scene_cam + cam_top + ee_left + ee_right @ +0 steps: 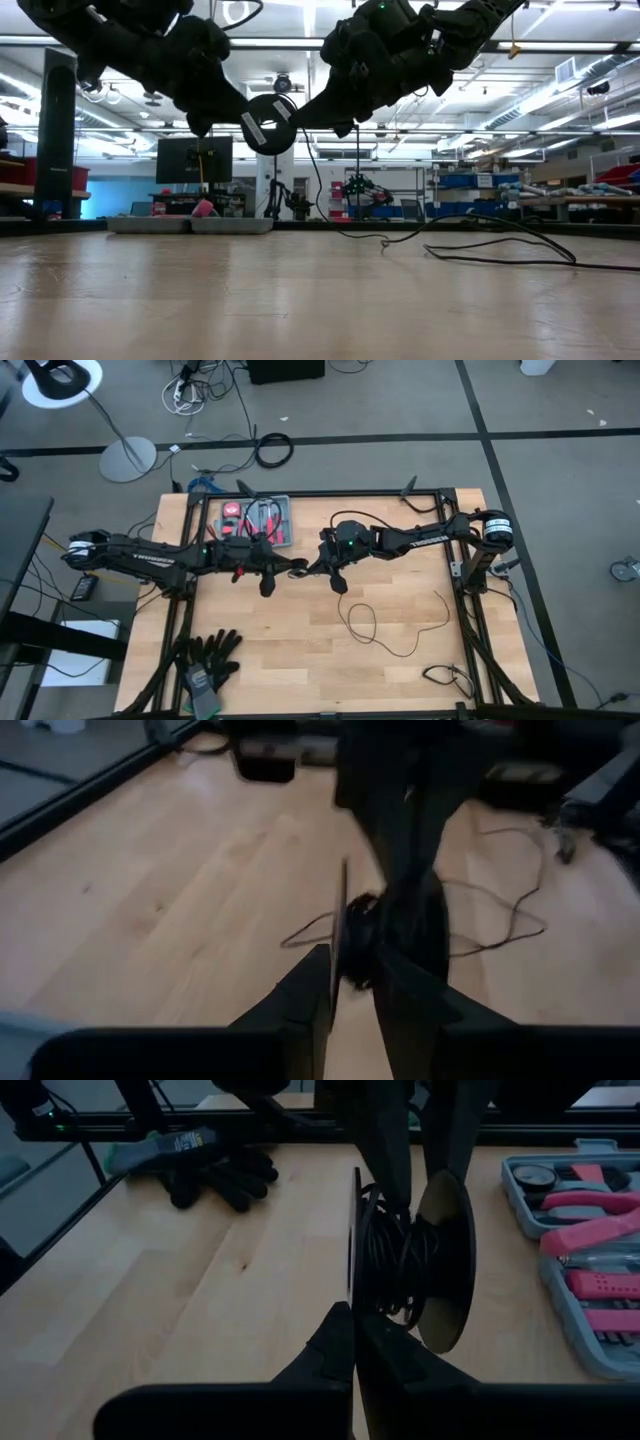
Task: Coil cords
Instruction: Coil the black wire onto the spool
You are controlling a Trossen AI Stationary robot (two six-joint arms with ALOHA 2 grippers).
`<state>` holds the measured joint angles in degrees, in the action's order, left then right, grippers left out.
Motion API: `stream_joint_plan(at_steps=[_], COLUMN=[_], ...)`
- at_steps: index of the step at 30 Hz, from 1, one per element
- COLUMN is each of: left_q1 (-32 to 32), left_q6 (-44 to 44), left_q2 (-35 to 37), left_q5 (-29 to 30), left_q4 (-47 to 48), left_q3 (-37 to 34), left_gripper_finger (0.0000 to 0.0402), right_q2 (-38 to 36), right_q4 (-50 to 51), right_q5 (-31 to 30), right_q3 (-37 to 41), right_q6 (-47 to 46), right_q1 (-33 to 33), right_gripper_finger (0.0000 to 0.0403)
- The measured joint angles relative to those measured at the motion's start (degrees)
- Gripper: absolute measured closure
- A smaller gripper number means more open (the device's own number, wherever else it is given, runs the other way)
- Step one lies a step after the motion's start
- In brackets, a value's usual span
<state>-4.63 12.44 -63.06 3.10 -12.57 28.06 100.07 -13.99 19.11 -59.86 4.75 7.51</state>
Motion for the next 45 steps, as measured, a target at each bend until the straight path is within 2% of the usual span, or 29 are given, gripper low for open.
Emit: stream_joint_plan(at_steps=[3,7,17,22,28,35,40,43,45], left_q1=[-0.6,-1.2,-1.4,-1.3,-1.2,-1.2,-1.2,-0.8,0.0], left_q6=[0.0,-0.1,0.4,1.3,1.4,4.1,7.4,7.8,7.9], left_q2=[0.0,0.0,-0.3,-0.3,-0.3,-0.3,-0.3,-0.3,-0.3], left_q5=[-1.8,-5.6,-5.7,-0.9,3.3,7.0,13.3,16.8,19.0], left_q4=[0.1,0.4,0.3,-0.1,-1.9,-14.6,-28.6,-34.6,-37.8], left_q3=[0.0,0.0,0.0,0.0,-0.5,-7.1,-13.3,-16.0,-17.0], left_gripper_finger=[0.0343,0.0391,0.04,0.04,0.0401,0.0401,0.0401,0.0401,0.0401], right_q2=[0.0,0.0,0.0,-0.1,-3.8,-9.6,-14.9,-18.9,-22.0], right_q4=[0.0,0.2,0.2,0.1,7.7,19.9,33.7,31.9,25.3], right_q5=[0.0,0.3,-0.9,-2.1,-2.2,-2.0,-12.9,-19.0,-22.3], right_q3=[0.0,0.0,0.1,0.1,0.0,0.0,0.9,6.7,12.9], right_q6=[0.0,0.0,0.0,-2.2,-5.6,-5.0,-7.3,-9.7,-12.2], right_q1=[0.0,-0.1,-0.1,0.5,3.4,4.7,4.0,1.9,0.2], right_gripper_finger=[0.0403,0.0403,0.0402,0.0383,0.0355,0.0336,0.0343,0.0352,0.0357])
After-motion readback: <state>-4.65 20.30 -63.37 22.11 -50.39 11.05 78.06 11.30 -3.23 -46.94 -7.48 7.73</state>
